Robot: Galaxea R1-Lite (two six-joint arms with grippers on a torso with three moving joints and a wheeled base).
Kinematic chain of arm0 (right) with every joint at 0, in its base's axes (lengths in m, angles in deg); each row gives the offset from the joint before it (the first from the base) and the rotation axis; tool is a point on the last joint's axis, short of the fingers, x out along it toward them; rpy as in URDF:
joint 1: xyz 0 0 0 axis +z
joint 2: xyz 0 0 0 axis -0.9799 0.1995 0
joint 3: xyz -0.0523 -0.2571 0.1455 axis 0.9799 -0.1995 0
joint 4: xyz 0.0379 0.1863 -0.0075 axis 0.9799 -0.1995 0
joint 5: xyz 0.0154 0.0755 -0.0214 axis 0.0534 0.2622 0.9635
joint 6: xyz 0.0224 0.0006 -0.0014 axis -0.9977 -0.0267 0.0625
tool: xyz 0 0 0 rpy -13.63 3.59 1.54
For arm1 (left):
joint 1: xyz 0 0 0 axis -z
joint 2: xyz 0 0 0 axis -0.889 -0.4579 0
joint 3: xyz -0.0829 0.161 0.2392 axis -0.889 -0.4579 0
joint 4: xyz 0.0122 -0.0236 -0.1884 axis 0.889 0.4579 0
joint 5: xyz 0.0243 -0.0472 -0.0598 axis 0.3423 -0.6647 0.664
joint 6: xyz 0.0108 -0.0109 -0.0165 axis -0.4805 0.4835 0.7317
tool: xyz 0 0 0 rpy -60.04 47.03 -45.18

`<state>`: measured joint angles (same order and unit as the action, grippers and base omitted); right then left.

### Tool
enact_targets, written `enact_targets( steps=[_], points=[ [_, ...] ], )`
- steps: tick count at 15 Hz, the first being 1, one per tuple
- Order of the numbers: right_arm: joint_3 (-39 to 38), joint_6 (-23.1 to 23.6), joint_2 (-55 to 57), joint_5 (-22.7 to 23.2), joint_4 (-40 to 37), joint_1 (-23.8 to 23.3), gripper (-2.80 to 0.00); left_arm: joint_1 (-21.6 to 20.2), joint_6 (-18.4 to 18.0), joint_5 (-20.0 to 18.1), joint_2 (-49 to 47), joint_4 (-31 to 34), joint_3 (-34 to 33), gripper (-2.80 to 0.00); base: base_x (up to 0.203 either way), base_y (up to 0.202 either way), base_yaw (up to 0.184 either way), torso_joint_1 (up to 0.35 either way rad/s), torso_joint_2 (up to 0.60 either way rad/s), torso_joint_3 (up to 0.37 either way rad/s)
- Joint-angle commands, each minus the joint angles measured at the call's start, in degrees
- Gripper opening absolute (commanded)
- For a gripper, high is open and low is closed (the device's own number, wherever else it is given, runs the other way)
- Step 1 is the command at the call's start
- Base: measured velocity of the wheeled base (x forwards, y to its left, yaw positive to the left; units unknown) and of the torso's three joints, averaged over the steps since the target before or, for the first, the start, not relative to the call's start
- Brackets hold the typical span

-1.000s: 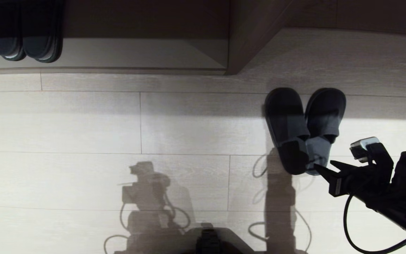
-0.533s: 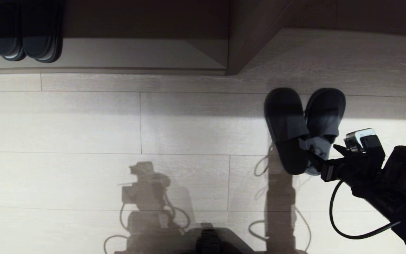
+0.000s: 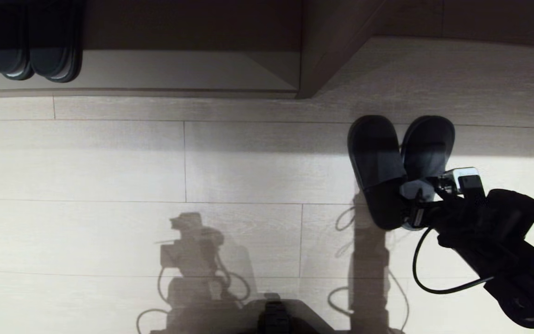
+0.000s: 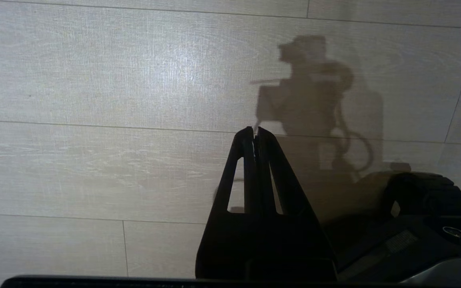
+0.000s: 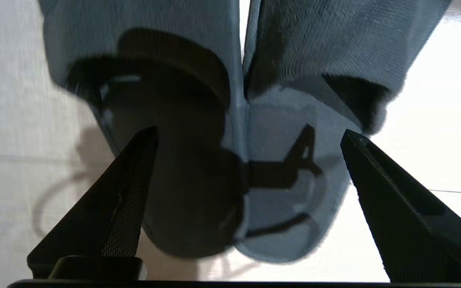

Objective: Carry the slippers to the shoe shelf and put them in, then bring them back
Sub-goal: Pick up the slippers on the floor

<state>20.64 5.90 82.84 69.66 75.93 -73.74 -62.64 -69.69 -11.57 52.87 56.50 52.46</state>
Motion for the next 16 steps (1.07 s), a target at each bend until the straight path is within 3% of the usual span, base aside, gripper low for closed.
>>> enact_targets(
  steps=[1,4,16],
  points=[
    [2.0,-1.0,2.3,-0.3,0.7,1.0,0.0,0.0,0.0,0.0,0.1,0.0,0.0,-2.8,0.0,0.0,0.0,0.0,0.0,0.0],
    [6.3,-3.3,2.9,-1.1,0.8,2.2,0.0,0.0,-0.1,0.0,0.0,0.0,0.0,-2.8,0.0,0.0,0.0,0.0,0.0,0.0],
    [15.9,-3.5,5.9,-1.8,0.8,2.5,0.0,0.0,0.0,0.0,0.0,0.0,0.0,-2.8,0.0,0.0,0.0,0.0,0.0,0.0]
  ],
)
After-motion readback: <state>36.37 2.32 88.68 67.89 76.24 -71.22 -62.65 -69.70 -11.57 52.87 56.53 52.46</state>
